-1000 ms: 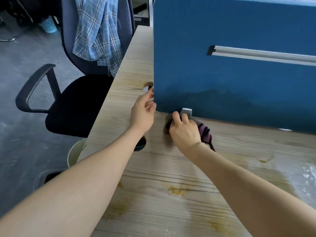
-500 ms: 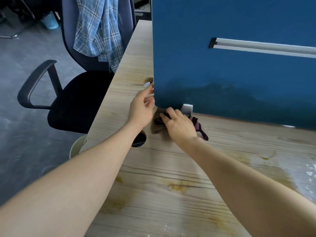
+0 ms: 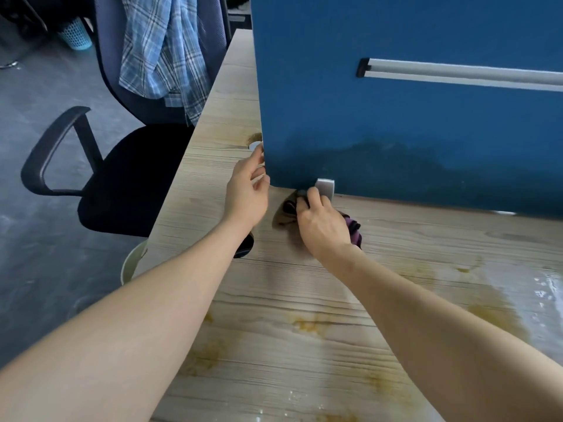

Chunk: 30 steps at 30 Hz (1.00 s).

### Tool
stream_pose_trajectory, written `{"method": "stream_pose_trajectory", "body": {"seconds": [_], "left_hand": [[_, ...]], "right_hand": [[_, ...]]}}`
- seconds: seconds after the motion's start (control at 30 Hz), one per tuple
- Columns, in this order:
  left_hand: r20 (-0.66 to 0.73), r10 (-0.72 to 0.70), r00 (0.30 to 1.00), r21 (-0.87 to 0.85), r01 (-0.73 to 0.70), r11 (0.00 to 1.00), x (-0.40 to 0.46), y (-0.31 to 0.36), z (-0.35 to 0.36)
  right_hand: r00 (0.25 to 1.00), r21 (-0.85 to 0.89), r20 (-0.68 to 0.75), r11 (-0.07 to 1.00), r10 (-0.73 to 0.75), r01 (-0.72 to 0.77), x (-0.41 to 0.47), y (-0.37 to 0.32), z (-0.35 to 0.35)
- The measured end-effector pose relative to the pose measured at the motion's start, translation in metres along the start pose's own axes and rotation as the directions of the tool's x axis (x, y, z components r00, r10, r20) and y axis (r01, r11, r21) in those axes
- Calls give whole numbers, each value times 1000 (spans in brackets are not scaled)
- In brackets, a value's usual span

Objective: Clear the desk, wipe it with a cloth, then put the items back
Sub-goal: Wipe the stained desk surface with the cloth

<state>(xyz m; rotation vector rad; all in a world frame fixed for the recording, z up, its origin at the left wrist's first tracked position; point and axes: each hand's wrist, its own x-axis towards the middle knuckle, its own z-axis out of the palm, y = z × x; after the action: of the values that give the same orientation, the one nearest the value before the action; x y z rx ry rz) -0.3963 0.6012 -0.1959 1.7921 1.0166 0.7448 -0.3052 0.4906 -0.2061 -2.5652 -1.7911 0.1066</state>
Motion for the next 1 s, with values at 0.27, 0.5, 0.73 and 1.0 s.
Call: {"method": "stream_pose_trajectory", "body": {"seconds": [0.27, 0.5, 0.73, 1.0], "left_hand": [[-65, -29, 997, -30, 27, 999, -4, 3, 10], [-124, -48, 991, 20, 51, 999, -7, 8, 20], [-190, -41, 981, 100, 61, 993, -25, 26, 27], [-133, 137, 982, 385, -77, 920, -54, 35, 45]], "right_hand": [[955, 1, -1, 955, 296, -296, -36, 79, 0], [999, -6, 9, 999, 54, -54, -34, 75, -1], [977, -159, 91, 972, 190, -174, -55, 134, -18], [797, -476, -265, 793, -543, 382, -7, 94, -61]]}}
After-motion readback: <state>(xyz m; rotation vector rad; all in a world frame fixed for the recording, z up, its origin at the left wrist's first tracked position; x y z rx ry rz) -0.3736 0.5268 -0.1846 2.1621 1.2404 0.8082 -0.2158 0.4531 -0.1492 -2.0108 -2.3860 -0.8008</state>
